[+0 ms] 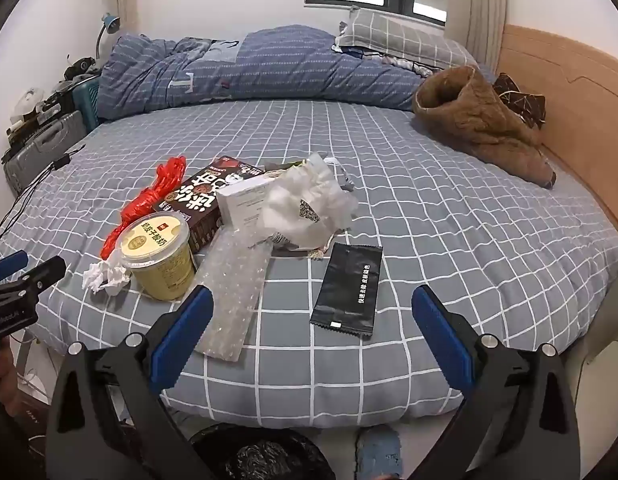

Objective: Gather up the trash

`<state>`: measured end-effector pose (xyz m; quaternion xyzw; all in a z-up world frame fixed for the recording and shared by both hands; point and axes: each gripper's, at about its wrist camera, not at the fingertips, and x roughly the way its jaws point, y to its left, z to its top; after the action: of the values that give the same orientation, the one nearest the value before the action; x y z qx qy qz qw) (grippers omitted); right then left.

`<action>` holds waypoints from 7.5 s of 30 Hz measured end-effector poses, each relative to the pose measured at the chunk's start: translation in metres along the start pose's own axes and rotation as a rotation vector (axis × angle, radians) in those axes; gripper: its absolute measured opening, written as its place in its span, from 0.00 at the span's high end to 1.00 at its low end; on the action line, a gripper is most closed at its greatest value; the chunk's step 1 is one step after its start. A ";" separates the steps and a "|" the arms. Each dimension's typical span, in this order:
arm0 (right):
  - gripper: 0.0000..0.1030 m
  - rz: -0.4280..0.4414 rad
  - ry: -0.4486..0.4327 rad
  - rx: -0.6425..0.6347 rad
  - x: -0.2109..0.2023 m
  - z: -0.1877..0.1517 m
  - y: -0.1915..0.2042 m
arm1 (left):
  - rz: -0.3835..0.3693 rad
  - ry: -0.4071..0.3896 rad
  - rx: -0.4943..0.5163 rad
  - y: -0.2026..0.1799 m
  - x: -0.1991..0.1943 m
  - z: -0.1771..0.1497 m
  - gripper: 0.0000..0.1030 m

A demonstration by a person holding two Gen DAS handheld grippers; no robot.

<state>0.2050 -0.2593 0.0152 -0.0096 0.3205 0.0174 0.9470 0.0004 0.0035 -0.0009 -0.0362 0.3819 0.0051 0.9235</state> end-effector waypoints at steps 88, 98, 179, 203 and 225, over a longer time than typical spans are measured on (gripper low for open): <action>0.07 -0.023 -0.014 0.031 -0.013 -0.001 -0.008 | 0.048 0.020 0.047 -0.025 -0.006 -0.002 0.06; 0.07 -0.019 -0.013 0.034 -0.013 -0.001 -0.008 | 0.040 0.021 0.048 -0.025 -0.007 -0.003 0.06; 0.67 0.125 0.070 -0.031 0.011 -0.025 0.057 | -0.020 0.040 0.038 -0.008 0.010 -0.022 0.88; 0.70 0.139 0.050 -0.022 -0.075 -0.056 0.057 | -0.039 0.036 0.022 -0.023 -0.075 -0.066 0.88; 0.70 0.136 0.137 -0.063 -0.106 -0.118 0.070 | -0.059 0.124 0.000 -0.024 -0.099 -0.121 0.88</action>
<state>0.0468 -0.1956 -0.0143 -0.0189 0.3835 0.0912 0.9188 -0.1541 -0.0274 -0.0148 -0.0475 0.4373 -0.0244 0.8978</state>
